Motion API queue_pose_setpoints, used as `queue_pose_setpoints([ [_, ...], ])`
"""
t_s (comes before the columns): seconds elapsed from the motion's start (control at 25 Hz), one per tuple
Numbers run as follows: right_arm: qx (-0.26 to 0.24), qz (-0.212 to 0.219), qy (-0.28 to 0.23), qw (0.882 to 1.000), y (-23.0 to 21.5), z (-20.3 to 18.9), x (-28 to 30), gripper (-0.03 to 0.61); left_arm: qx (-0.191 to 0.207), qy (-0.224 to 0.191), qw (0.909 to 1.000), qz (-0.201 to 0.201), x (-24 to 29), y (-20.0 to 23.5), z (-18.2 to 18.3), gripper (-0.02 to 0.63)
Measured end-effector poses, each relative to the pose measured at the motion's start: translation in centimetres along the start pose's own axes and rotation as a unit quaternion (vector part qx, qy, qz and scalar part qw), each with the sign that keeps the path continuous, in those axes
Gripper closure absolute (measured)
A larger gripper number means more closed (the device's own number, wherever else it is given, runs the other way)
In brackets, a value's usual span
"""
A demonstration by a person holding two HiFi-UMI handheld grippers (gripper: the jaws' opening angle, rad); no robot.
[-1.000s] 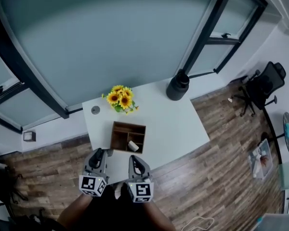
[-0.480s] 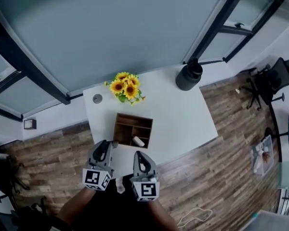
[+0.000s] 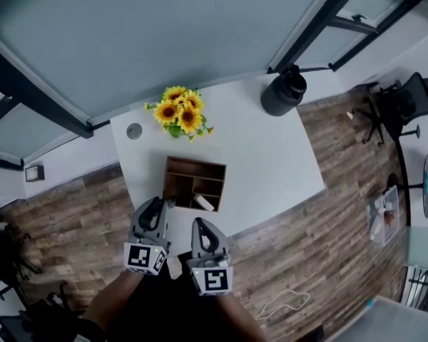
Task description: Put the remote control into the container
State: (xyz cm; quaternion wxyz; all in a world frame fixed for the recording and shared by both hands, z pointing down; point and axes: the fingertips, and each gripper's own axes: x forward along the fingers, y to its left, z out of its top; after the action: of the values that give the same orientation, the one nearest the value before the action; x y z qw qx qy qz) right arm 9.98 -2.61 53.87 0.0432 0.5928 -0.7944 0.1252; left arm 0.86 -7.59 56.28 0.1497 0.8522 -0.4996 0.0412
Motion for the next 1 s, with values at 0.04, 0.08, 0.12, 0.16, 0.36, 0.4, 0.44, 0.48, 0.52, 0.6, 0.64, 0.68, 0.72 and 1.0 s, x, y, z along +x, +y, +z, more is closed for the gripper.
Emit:
queue_pose_setpoints([
  [0.04, 0.001, -0.001, 0.000, 1.000, 0.0, -0.1, 0.1, 0.574, 0.000, 0.000, 1.0000, 0.001, 0.1, 0.0, -0.2, 0.528],
  [0.08, 0.002, -0.002, 0.001, 1.000, -0.1, -0.3, 0.2, 0.574, -0.001, 0.001, 1.0000, 0.003, 0.2, 0.1, -0.3, 0.528],
  [0.12, 0.002, -0.003, 0.002, 1.000, -0.1, -0.4, 0.2, 0.574, -0.002, 0.001, 1.0000, 0.005, 0.3, 0.1, -0.5, 0.528],
  [0.16, 0.002, -0.003, 0.004, 1.000, -0.2, -0.6, 0.3, 0.574, -0.003, 0.000, 1.0000, 0.006, 0.3, 0.2, -0.6, 0.528],
  [0.36, 0.007, -0.008, 0.018, 1.000, -0.4, -1.7, 1.1, 0.574, -0.008, 0.008, 0.9998, 0.016, 0.8, 1.2, -1.6, 0.528],
  [0.4, 0.007, -0.008, 0.018, 1.000, -0.4, -1.8, 1.2, 0.574, -0.009, 0.009, 0.9998, 0.017, 1.0, 1.3, -1.8, 0.528],
  [0.44, 0.007, -0.010, 0.019, 1.000, -0.5, -1.9, 1.3, 0.574, -0.010, 0.011, 0.9997, 0.018, 1.2, 1.4, -2.0, 0.528],
  [0.48, 0.010, -0.012, 0.020, 1.000, -0.6, -1.9, 1.4, 0.574, -0.010, 0.011, 0.9997, 0.019, 1.4, 1.4, -2.1, 0.528],
  [0.52, 0.013, -0.014, 0.022, 1.000, -0.7, -2.0, 1.6, 0.574, -0.010, 0.011, 0.9997, 0.019, 1.6, 1.5, -2.2, 0.528],
  [0.6, 0.014, -0.015, 0.024, 0.999, -0.8, -2.1, 1.7, 0.574, -0.011, 0.012, 0.9997, 0.018, 1.9, 1.5, -2.5, 0.528],
  [0.64, 0.012, -0.014, 0.026, 0.999, -0.8, -2.2, 1.8, 0.574, -0.012, 0.013, 0.9997, 0.018, 2.0, 1.5, -2.8, 0.528],
  [0.68, 0.010, -0.013, 0.026, 1.000, -0.8, -2.2, 1.8, 0.574, -0.013, 0.015, 0.9996, 0.017, 2.1, 1.5, -3.0, 0.528],
  [0.72, 0.008, -0.011, 0.024, 1.000, -0.7, -2.1, 2.0, 0.574, -0.015, 0.017, 0.9996, 0.017, 2.2, 1.5, -3.3, 0.528],
  [1.0, 0.015, -0.013, 0.025, 0.999, -0.8, -2.3, 2.8, 0.574, -0.016, 0.035, 0.9992, 0.014, 2.7, 1.6, -5.4, 0.528],
])
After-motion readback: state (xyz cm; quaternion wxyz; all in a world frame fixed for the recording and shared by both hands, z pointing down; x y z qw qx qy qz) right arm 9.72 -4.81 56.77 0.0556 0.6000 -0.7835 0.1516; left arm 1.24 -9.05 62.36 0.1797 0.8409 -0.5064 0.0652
